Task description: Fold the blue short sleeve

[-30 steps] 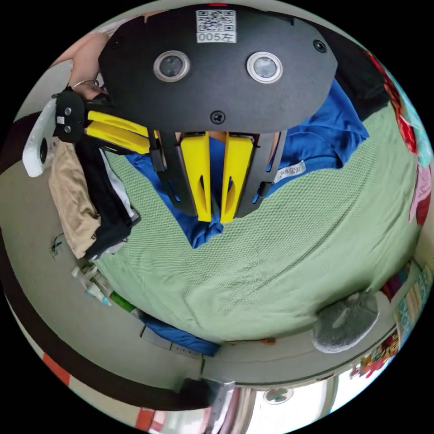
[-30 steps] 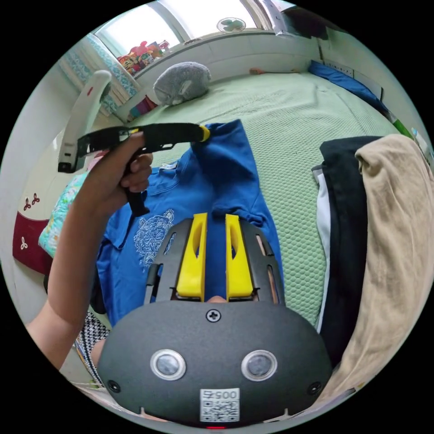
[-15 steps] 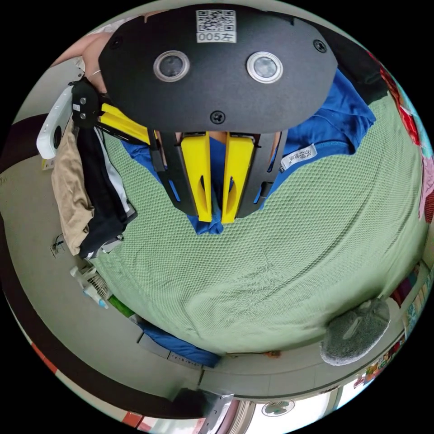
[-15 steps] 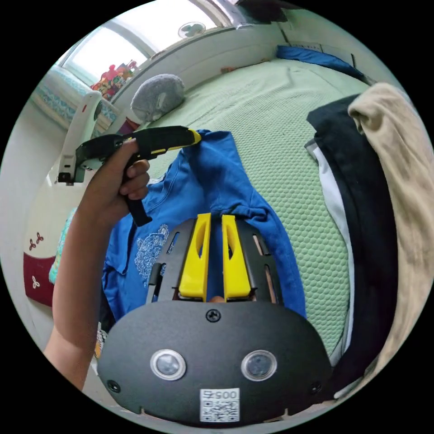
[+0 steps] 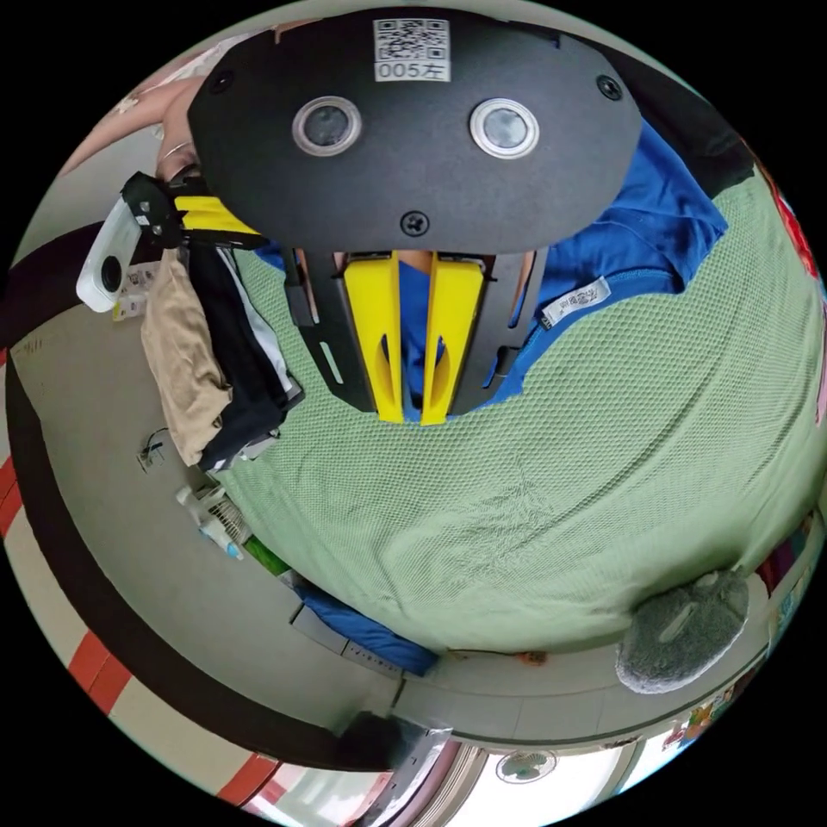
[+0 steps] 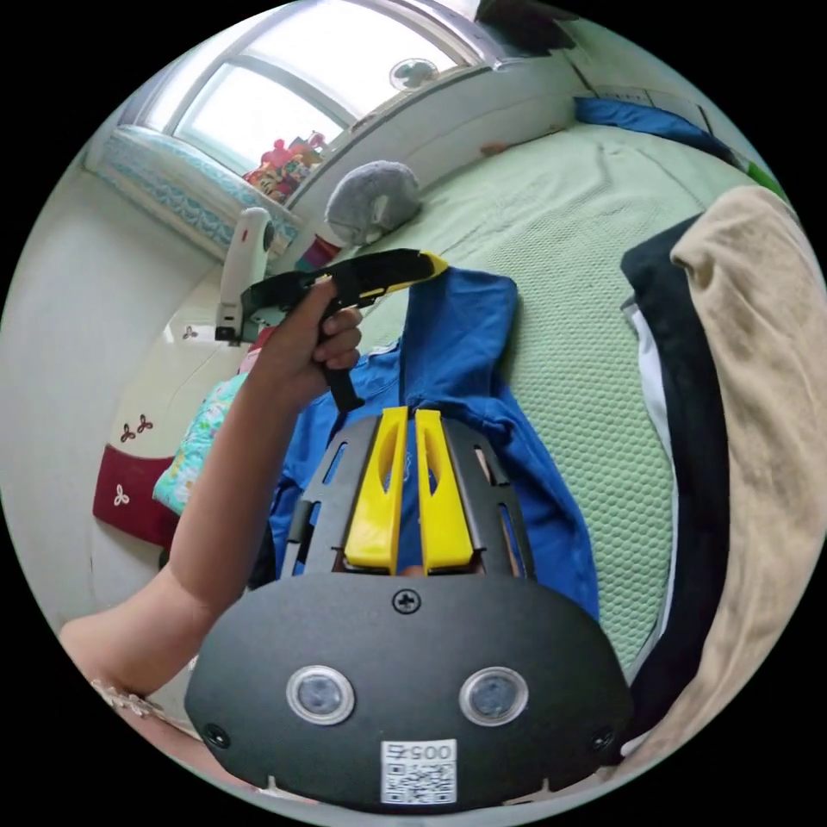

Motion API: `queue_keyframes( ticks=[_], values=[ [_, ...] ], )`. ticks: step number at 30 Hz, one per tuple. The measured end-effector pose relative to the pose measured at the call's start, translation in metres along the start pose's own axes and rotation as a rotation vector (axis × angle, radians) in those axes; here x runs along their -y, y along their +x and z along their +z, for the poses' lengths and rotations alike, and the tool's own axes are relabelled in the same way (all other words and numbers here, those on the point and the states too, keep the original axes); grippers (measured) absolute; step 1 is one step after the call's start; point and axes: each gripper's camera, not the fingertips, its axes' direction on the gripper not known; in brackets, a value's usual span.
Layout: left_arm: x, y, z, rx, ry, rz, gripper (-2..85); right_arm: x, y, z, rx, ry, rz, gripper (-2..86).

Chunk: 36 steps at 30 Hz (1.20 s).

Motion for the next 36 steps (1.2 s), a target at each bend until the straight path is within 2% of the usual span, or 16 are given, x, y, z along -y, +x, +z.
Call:
queue_keyframes(
  ticks=[4,8,12,18,21,23,26,32,36],
  values=[
    [-0.022,-0.034,0.004,0.097,-0.03,-0.085,2.6,0.003,0.004,0.022,-0.182,-0.128,0.044,-0.7],
    [-0.04,-0.059,0.01,0.167,-0.073,-0.15,0.3,0.004,0.012,0.032,-0.187,-0.215,0.105,-0.2],
    [-0.043,-0.06,0.008,0.097,-0.014,-0.125,1.1,0.004,0.002,0.015,-0.191,-0.145,0.08,1.7],
    [-0.015,-0.04,0.029,0.013,0.002,-0.051,8.6,0.001,0.01,-0.008,-0.253,-0.002,0.187,10.2],
    [0.0,-0.044,0.056,-0.07,-0.052,-0.092,11.5,0.002,0.0,-0.007,-0.432,0.019,0.125,11.0],
    [0.006,-0.048,0.07,-0.061,-0.105,-0.106,11.1,0.005,-0.011,0.007,-0.578,-0.054,0.035,10.6],
    [0.005,-0.046,0.075,0.025,-0.136,-0.072,7.8,0.006,-0.011,0.028,-0.624,-0.111,0.021,9.6],
    [0.0,-0.055,0.064,0.016,-0.112,-0.074,3.9,0.006,0.005,0.008,-0.558,-0.004,0.155,0.1],
    [-0.004,-0.056,0.054,0.027,-0.036,-0.087,3.6,0.003,0.02,-0.001,-0.5,0.029,0.236,-0.3]
  ],
)
